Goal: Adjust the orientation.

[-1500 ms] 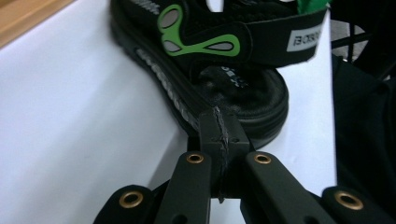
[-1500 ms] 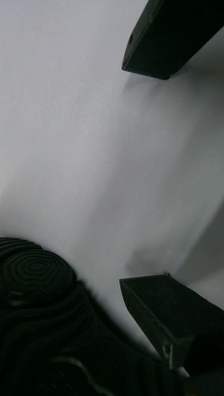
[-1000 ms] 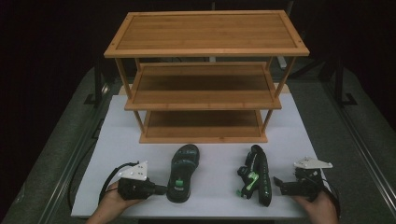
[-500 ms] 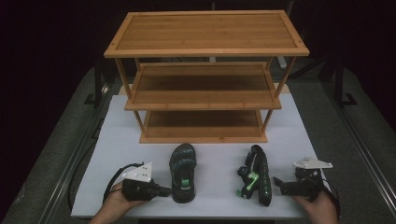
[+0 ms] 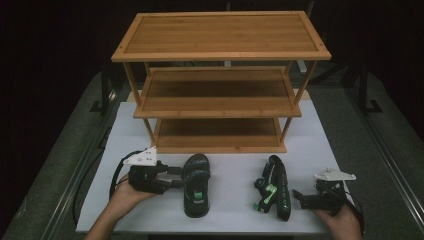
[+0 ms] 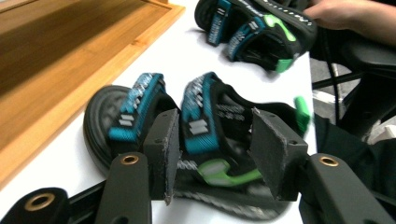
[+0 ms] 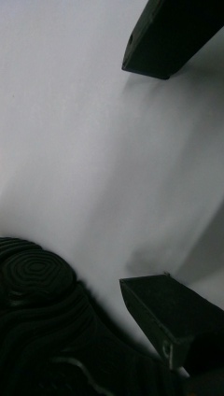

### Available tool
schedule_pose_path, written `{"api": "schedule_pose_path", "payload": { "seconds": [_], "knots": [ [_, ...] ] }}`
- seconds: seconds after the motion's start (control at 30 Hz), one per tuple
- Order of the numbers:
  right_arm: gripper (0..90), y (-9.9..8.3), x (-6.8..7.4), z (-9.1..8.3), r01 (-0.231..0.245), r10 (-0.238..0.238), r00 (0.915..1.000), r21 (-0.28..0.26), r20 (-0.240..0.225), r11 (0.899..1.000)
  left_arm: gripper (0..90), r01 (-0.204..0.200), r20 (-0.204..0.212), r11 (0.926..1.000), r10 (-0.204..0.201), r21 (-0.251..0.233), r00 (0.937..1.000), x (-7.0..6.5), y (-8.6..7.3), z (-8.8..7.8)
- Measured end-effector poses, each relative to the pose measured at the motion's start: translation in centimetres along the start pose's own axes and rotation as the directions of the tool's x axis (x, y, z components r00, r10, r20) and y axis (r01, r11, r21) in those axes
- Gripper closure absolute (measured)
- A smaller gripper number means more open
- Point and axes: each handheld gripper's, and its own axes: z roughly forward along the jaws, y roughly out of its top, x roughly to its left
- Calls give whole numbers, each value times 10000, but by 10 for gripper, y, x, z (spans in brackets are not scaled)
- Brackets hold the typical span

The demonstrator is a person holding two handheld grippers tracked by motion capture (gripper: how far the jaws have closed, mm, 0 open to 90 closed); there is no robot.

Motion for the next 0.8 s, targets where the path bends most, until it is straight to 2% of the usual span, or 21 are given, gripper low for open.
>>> {"api": "schedule_pose_path", "payload": {
  "seconds": [0.2, 0.33, 0.4, 0.43, 0.5, 0.57, 0.67, 0.8],
  "knots": [
    [0, 0, 0, 0, 13, -13, 10000, -23, -2, 10000, 505, -96, 198, 9996, 90, 282, 9998, 7, 13, 22],
    [0, 0, 0, 0, 14, -14, 10000, -24, -2, 10000, 507, -266, 185, 9966, 253, 778, 9995, 9, 16, 35],
    [0, 0, 0, 0, 13, -13, 10000, -25, -3, 10000, 539, -363, 146, 9945, 351, 984, 9993, 9, 16, 40],
    [0, 0, 0, 0, 13, -13, 10000, -25, -4, 10000, 552, -421, 97, 9932, 413, 1081, 9991, 9, 16, 42],
    [0, 0, 0, 0, 11, -11, 10000, -25, -5, 10000, 621, -494, 262, 9935, 469, 1022, 9986, 9, 16, 44],
    [0, 0, 0, 0, 13, -13, 10000, -25, -3, 10000, 670, -711, 112, 9906, 702, 1170, 9975, 7, 17, 45],
    [0, 0, 0, 0, 14, -14, 10000, -25, -3, 10000, 688, -1067, -35, 9869, 1079, 1212, 9942, 3, 21, 45],
    [0, 0, 0, 0, 14, -14, 10000, -21, -5, 10000, 691, -1184, -229, 9846, 1223, 1284, 9922, 5, 27, 48]
  ]
}}
